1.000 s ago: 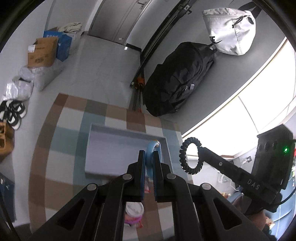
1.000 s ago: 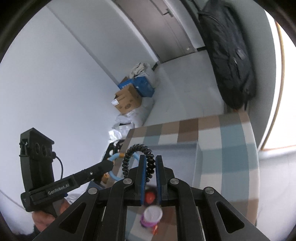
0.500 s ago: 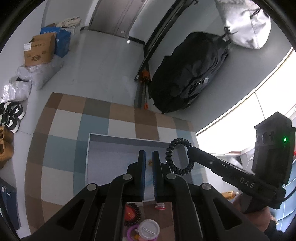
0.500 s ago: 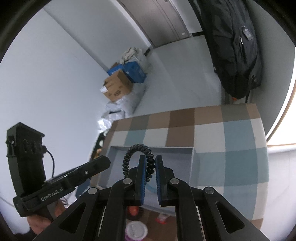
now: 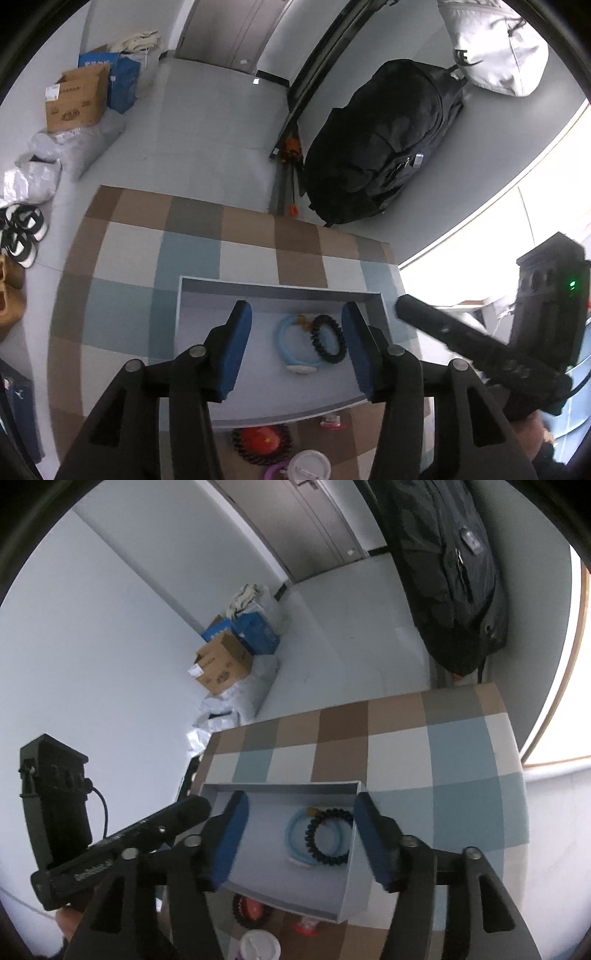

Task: Organize jewelry
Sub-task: 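Lift both grippers out of the gray box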

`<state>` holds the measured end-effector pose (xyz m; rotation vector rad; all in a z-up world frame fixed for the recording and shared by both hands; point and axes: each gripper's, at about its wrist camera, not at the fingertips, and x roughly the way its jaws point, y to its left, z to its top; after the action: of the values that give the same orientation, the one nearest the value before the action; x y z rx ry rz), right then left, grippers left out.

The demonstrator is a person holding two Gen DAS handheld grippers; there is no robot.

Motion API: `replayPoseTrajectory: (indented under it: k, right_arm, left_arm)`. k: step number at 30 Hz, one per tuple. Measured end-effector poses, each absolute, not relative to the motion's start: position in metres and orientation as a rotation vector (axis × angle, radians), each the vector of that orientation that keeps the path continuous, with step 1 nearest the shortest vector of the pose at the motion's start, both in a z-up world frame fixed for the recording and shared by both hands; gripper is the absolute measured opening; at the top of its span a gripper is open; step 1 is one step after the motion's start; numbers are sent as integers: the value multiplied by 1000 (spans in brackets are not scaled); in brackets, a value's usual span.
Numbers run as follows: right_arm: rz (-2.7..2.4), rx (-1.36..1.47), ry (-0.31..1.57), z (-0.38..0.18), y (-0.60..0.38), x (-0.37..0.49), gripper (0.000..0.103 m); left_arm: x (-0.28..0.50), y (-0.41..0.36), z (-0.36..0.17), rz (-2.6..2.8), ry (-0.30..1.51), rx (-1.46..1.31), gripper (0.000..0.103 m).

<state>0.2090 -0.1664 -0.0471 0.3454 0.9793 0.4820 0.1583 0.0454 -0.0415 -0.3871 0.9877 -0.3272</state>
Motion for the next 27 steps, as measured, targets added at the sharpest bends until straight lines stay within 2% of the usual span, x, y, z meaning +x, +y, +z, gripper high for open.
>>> replayPoseTrajectory:
  k: [4,6,10,13,14,16,18,21,25,27]
  right_arm:
    - [488,339,956,-42,-169,201,73]
    - [481,332,937,-40,-171,197,84]
    - [465,313,897,-33,-176,185,90]
    - [457,291,869,-30,-179,174,100]
    - [455,281,858,-29,-179,171,101]
    - [458,255,838,-26,-178,162,103]
    - [461,231,821,-24,-178,154,103]
    - [448,203,804,-23,-179,144,103]
    - [416,144,799,-25,-179,131,103]
    - [437,130,799,-26,-178,124,103]
  left_arm:
    - [154,45,-44,-295,987,-360,45]
    - [149,44,-42,-264,983,-337,46]
    - [137,39,-38,-224,946,-275,47]
    - [126,36,-35,-208,922,-243,48]
    - [123,35,-35,-198,915,-231,49]
    - [116,34,-33,-177,901,-213,58]
    - [110,34,-32,-159,887,-207,63]
    - [98,36,-29,-143,860,-196,65]
    - [86,35,-26,-115,834,-172,76]
    - [80,34,-24,-108,816,-163,77]
